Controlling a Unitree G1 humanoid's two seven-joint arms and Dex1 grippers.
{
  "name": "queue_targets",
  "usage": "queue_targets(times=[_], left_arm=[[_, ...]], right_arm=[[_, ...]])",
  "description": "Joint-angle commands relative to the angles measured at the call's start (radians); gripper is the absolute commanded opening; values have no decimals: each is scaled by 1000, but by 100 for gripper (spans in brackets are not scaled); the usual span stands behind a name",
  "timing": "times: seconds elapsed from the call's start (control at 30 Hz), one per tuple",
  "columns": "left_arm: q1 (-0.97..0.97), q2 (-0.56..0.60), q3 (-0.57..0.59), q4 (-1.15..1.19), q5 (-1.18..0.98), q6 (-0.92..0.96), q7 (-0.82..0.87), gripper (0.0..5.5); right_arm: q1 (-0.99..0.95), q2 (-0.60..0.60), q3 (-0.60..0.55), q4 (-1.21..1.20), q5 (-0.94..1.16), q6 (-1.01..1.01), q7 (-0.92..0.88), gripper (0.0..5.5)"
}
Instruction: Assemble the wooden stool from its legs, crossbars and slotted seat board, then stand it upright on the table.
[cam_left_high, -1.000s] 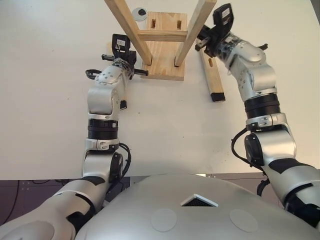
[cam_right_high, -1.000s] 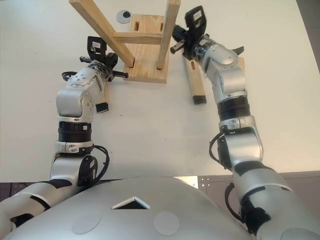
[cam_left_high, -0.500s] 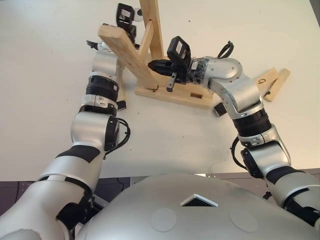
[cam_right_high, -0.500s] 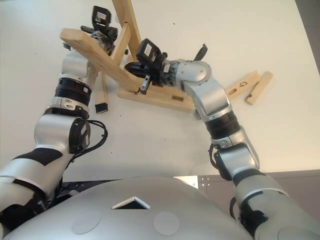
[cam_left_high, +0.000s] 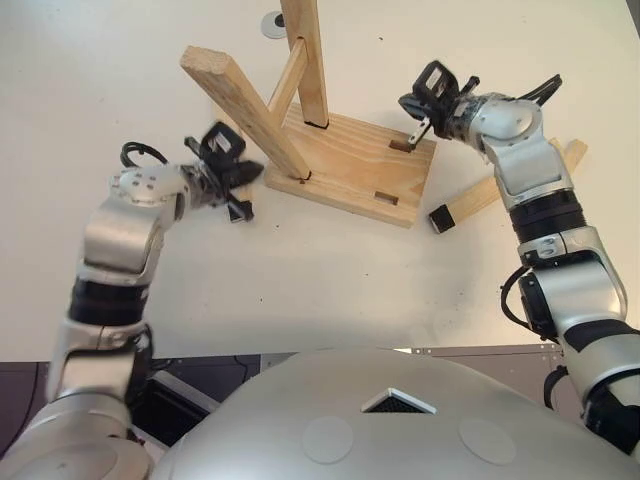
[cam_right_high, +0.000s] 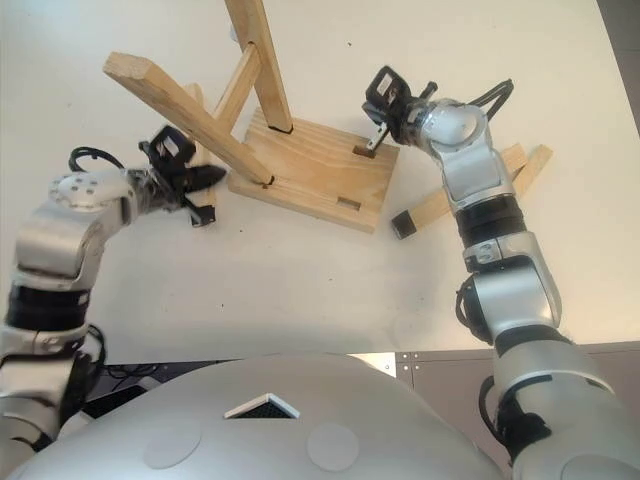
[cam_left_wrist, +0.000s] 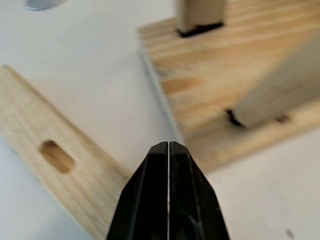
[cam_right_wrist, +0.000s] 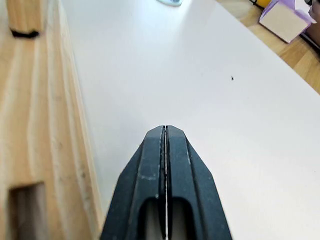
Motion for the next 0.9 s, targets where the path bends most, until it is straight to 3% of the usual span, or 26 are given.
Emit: queue_targets(times=[0.03, 0.33, 0.57, 0.9], left_arm=[[63, 82, -89, -185, -65, 63, -88, 0], [-112, -259, -140, 171, 53, 79, 250, 0], [-168, -329, -115, 308, 115, 9, 344, 0], [-283, -503, -65, 484, 135, -101, 409, 0]], right_arm=[[-12, -10, 63, 113, -96, -96, 2, 1], [3, -13, 93, 63, -136, -113, 112, 1], [131, -6, 128, -281, -48, 45, 322, 1], [112, 17, 89, -234, -89, 122, 196, 1]])
